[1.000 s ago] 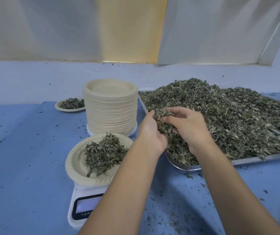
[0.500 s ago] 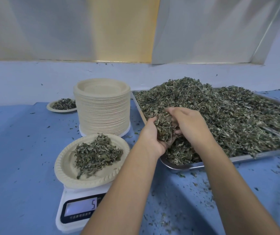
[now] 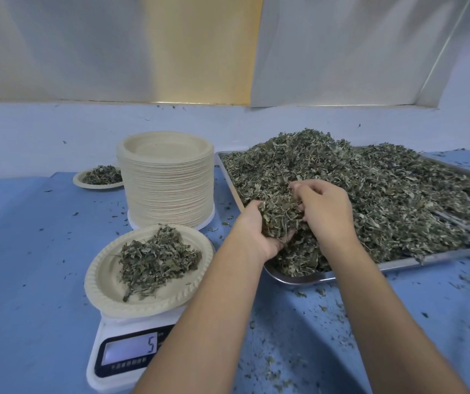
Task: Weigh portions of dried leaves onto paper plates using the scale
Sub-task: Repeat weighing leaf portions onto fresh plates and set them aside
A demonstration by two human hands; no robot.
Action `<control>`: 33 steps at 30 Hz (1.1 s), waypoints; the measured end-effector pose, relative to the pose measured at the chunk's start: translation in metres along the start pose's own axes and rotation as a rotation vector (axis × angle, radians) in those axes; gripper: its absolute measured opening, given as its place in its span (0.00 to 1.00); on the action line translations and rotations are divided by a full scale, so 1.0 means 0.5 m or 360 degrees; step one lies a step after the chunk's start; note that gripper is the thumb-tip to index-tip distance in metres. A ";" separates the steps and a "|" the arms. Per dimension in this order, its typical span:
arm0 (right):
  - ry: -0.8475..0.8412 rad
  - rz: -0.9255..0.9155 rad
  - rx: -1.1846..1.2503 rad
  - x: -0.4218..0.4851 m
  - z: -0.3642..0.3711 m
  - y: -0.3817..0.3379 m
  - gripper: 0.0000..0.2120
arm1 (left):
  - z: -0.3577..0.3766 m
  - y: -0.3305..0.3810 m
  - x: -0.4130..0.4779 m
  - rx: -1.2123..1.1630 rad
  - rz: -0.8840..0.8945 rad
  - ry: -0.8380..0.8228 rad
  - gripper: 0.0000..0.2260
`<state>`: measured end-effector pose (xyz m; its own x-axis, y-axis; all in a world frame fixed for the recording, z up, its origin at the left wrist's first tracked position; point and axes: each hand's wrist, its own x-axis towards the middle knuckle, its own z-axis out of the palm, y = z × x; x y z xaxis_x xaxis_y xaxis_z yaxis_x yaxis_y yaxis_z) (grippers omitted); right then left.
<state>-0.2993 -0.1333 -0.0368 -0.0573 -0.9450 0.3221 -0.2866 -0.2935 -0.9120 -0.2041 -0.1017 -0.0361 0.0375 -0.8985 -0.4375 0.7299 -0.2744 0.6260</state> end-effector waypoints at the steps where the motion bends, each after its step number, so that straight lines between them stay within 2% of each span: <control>1: 0.0027 0.0034 0.0024 -0.001 -0.001 -0.001 0.10 | -0.002 0.005 -0.001 -0.0010 0.0003 -0.0007 0.15; 4: 0.0069 0.0070 0.0012 -0.004 -0.003 -0.006 0.13 | -0.008 0.019 -0.005 -0.0067 0.0021 0.0008 0.15; 10: 0.0033 0.0010 -0.0119 -0.015 -0.002 -0.009 0.14 | -0.012 0.034 -0.017 -0.0126 0.0048 -0.0013 0.15; 17: 0.0047 0.0106 0.0268 -0.031 0.029 -0.030 0.15 | -0.016 0.076 -0.060 -0.0267 0.0109 -0.0185 0.17; 23: -0.0219 0.0236 0.0863 -0.078 0.093 -0.092 0.14 | -0.057 0.119 -0.105 -0.0257 0.0186 -0.0225 0.16; 27: -0.0389 0.0210 0.0761 -0.101 0.140 -0.112 0.15 | -0.109 0.148 -0.137 -0.0363 0.0298 -0.0199 0.15; 33: -0.0606 0.0211 0.0760 -0.130 0.212 -0.129 0.15 | -0.186 0.182 -0.163 -0.0376 0.0447 -0.0020 0.12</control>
<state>-0.1754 -0.0682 -0.0258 0.3073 -0.9371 0.1654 0.1637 -0.1192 -0.9793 -0.0771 -0.0216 -0.0033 0.2515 -0.9320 -0.2609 0.8300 0.0691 0.5535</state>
